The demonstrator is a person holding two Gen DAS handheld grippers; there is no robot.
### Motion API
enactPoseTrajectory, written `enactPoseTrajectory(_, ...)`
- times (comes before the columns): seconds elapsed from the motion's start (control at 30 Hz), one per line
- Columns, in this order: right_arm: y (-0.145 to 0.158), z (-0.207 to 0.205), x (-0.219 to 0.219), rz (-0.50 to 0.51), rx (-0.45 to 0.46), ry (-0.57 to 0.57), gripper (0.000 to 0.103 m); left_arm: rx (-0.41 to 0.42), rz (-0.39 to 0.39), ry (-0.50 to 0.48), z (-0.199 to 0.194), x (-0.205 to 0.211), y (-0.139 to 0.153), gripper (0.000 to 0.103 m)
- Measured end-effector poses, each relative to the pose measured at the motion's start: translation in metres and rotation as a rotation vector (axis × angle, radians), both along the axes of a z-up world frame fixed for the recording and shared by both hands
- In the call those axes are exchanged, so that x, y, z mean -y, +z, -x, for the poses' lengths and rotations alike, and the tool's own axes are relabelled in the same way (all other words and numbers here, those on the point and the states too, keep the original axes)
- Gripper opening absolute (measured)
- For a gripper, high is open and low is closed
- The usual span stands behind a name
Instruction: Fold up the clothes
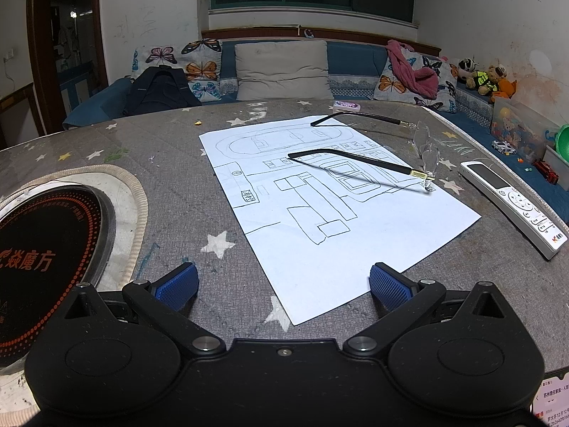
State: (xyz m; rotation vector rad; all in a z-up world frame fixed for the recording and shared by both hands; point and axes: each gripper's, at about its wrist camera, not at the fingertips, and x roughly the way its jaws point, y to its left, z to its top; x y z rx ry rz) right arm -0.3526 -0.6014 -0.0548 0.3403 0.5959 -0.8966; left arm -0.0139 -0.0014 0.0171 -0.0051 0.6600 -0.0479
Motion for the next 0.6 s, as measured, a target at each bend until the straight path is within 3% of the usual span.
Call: enactPoseTrajectory(0.6, -0.001, 0.000, 0.001, 0.000, 0.000, 0.000, 0.103, 0.019, 0.029, -0.151, 0.081, 0.018, 0.034, 0.102)
